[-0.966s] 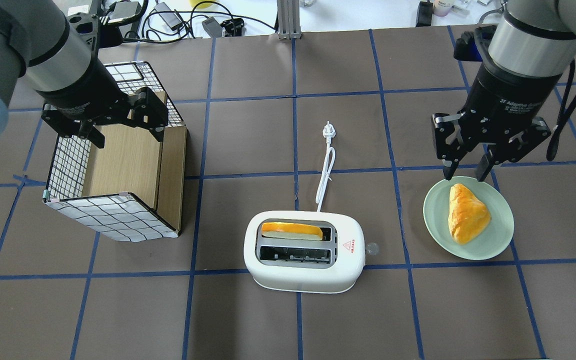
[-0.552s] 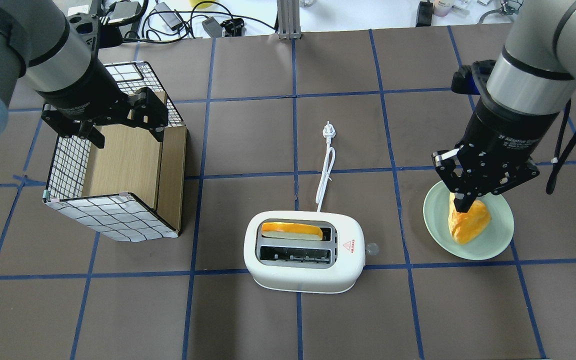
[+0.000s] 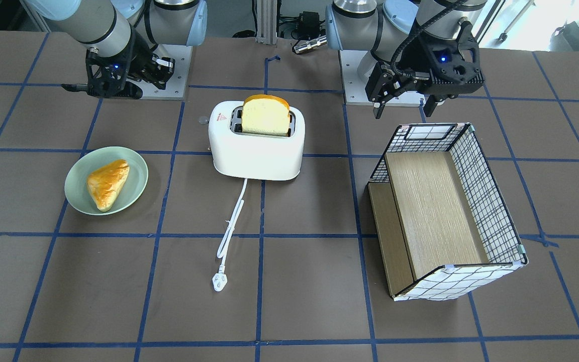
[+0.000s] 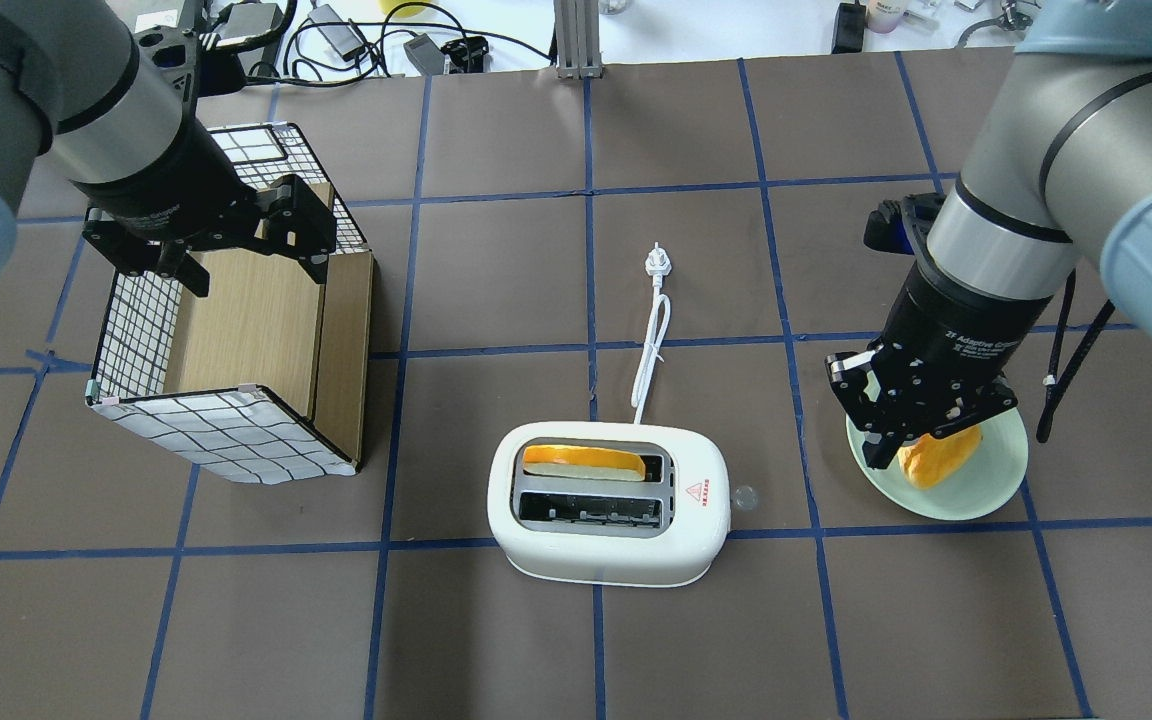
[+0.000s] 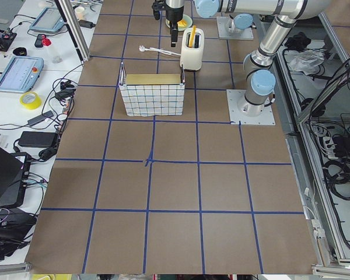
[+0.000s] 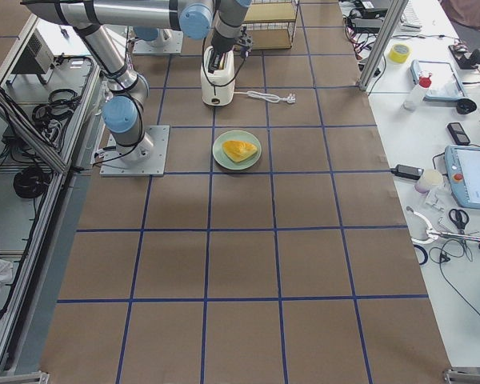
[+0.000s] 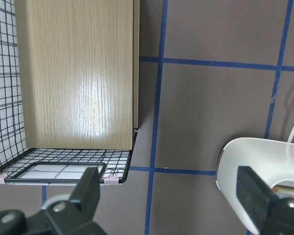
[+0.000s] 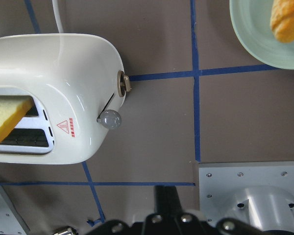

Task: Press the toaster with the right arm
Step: 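Move the right gripper down beside the toaster's lever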

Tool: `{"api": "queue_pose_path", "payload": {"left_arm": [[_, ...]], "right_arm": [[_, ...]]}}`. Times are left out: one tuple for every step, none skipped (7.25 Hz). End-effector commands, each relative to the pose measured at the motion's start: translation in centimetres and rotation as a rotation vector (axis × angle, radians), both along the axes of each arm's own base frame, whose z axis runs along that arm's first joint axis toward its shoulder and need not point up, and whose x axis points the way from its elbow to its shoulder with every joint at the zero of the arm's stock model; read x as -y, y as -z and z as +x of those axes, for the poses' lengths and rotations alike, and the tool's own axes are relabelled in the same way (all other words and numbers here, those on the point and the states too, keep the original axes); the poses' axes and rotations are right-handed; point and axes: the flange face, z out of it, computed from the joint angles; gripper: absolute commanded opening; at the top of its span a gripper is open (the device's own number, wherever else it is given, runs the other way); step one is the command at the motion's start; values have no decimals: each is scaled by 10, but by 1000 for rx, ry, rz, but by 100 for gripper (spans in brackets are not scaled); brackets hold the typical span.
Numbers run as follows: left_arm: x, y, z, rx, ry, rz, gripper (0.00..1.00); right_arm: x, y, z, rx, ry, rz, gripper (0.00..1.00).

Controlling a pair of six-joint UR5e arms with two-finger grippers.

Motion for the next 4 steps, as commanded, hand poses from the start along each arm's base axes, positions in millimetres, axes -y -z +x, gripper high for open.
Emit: {"api": "queue_pose_path", "payload": {"left_arm": [[0,0,0,0,0,0,100],[0,0,0,0,0,0,100],[0,0,0,0,0,0,100],[0,0,0,0,0,0,100]], "right_arm": [[-7,44,6,64,16,-6,0],[-5,49,9,87,29,-31,0],[-4,51,10,90,34,-37,0],[-1,56,16,142,55,-43,0]]}}
